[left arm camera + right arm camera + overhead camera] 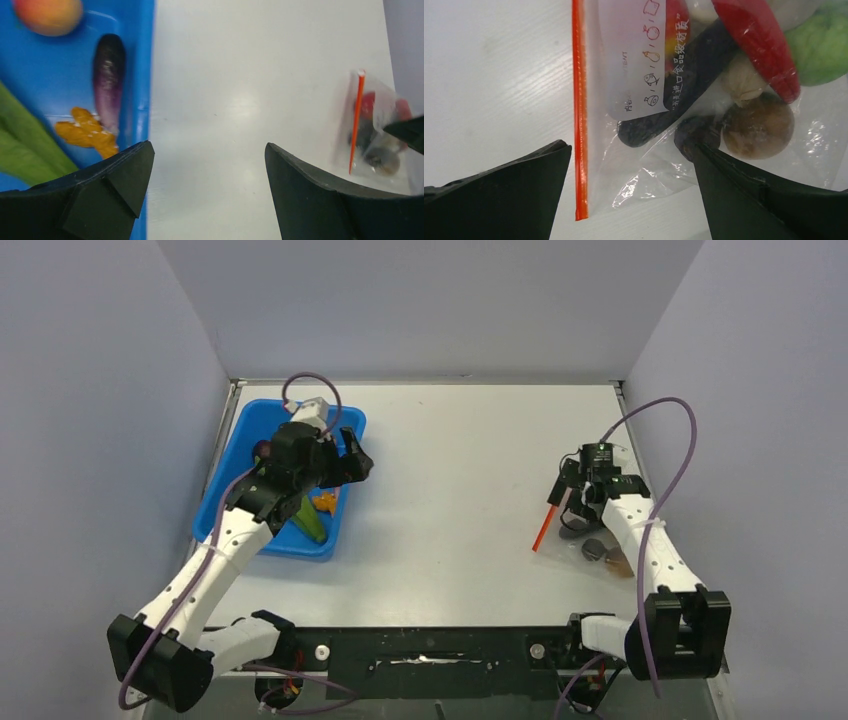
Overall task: Open the zip-top bag and remove the fake food
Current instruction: Move the zipper food storage bag to the center of the board.
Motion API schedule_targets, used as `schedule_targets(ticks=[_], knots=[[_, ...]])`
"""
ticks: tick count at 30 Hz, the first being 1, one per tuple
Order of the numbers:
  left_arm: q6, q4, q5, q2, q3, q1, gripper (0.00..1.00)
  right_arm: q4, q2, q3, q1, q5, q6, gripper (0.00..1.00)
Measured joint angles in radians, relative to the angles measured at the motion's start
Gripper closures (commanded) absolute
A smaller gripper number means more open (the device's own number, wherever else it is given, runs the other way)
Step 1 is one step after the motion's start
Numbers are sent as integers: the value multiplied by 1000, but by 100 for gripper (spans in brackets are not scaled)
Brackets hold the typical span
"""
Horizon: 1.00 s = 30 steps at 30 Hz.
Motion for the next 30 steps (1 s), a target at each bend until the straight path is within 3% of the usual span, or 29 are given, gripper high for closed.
schedule_targets(ticks=[8, 18, 24, 30], knots=[[10, 60, 140, 136, 15, -191, 19, 60, 210, -80, -28, -75, 20, 4], [-14, 244, 288, 270, 15, -249, 19, 163, 295, -87, 108, -251, -30, 9], [-52, 363, 346, 416, 15, -278, 20, 221, 168, -78, 147, -391, -45, 4], [-71, 426, 371, 518, 15, -298, 20, 251, -45, 9, 78, -224, -73, 0]])
